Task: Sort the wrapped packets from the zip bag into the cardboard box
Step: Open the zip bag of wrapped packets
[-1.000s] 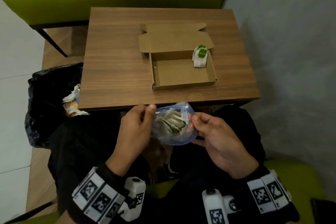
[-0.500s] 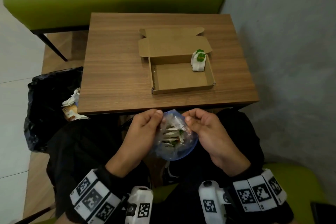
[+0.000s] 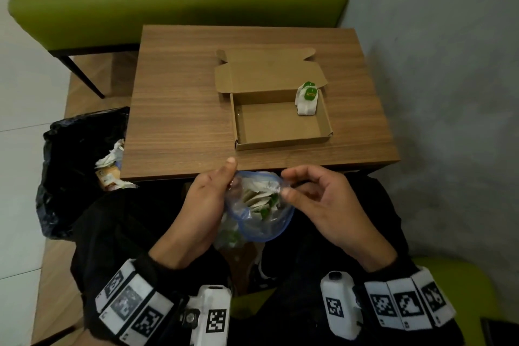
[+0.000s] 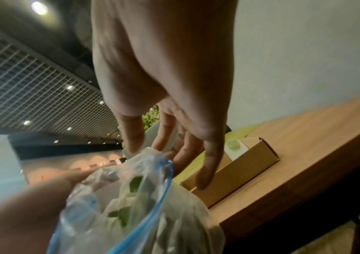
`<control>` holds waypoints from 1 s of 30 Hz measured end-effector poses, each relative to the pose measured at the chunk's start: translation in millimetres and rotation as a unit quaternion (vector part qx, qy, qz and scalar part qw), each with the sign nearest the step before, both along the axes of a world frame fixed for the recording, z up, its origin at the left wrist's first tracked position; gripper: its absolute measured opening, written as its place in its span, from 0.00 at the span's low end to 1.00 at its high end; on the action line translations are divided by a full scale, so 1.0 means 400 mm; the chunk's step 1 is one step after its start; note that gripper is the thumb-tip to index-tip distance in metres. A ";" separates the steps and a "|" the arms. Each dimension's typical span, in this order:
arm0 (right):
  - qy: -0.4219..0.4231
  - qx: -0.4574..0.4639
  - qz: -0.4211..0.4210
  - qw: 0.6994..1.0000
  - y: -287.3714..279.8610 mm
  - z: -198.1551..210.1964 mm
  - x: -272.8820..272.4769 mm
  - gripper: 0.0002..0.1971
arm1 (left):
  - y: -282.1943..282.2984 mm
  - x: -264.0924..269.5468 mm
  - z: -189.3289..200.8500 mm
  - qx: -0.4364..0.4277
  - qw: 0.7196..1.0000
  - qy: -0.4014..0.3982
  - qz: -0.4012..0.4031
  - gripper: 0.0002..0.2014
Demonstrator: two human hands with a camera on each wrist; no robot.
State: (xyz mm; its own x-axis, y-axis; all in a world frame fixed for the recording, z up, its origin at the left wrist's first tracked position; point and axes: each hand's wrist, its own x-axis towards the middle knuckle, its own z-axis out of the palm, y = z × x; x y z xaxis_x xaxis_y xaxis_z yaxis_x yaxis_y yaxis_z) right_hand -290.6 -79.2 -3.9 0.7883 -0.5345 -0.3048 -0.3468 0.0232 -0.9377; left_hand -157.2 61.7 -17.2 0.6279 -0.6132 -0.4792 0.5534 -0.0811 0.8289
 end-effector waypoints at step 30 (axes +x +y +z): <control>-0.049 -0.408 -0.001 0.912 0.052 -0.021 0.363 0.10 | 0.058 0.272 0.044 0.310 0.693 -0.646 -0.078 0.17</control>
State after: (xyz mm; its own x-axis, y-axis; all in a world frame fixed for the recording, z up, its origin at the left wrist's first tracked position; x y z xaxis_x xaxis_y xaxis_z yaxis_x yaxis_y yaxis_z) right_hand -145.5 -58.3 -12.1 0.7892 -0.5531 0.2668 -0.2604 -0.6949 -0.6702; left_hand -48.5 84.9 0.5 0.7282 -0.6494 0.2192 -0.6736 -0.6191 0.4038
